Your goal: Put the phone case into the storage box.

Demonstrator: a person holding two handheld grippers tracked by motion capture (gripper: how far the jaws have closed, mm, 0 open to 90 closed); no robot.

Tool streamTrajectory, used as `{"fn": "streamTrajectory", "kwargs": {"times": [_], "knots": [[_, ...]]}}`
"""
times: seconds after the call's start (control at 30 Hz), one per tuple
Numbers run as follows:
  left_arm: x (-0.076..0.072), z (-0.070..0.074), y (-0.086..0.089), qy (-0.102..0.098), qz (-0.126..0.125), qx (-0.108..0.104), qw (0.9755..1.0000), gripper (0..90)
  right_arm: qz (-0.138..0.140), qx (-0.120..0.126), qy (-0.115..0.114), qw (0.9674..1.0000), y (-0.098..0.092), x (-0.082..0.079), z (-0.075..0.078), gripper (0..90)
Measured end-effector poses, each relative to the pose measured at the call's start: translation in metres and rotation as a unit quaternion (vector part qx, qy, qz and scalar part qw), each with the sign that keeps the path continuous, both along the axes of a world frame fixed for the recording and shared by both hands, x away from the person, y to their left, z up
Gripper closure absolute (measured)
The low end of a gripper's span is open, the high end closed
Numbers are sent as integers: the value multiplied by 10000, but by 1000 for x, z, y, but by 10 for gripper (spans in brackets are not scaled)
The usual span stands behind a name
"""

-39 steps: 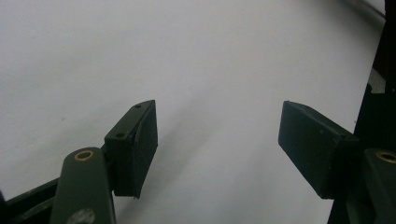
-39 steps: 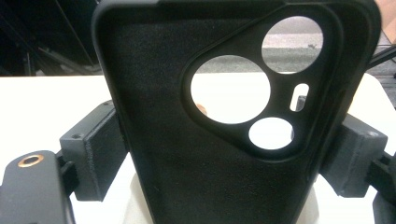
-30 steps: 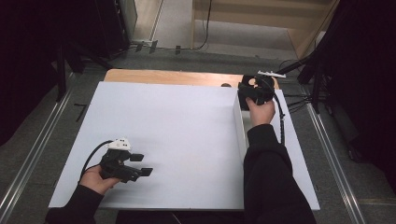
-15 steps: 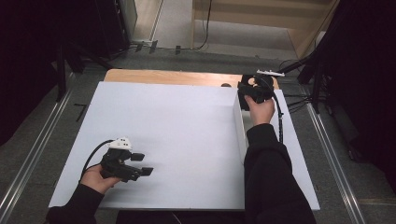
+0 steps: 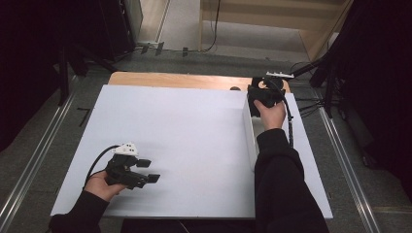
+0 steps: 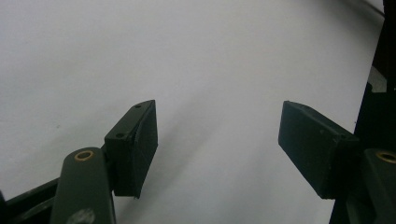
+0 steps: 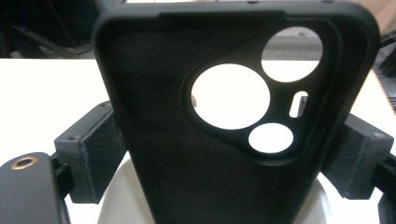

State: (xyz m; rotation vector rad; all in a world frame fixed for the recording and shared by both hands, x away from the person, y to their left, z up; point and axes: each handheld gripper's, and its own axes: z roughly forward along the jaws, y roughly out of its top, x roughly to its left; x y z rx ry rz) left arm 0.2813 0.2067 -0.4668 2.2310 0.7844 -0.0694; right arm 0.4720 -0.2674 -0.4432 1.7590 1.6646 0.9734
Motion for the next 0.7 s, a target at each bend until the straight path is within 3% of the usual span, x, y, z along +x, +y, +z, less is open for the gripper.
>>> {"fn": "streamTrajectory", "kwargs": {"times": [0.43, 0.57, 0.7], "knots": [[0, 0, 1, -34, 55, 8, 10000, 287, 91, -30, -53, 9999, 0, -1, 0, 102], [1, 0, 2, -38, 94, -20, 9999, 286, 104, 165, -103, 9998, -3, -1, 2, 95], [0, 0, 1, -24, 95, -32, 9999, 287, 109, -46, -198, 9997, -1, -2, 5, 95]]}}
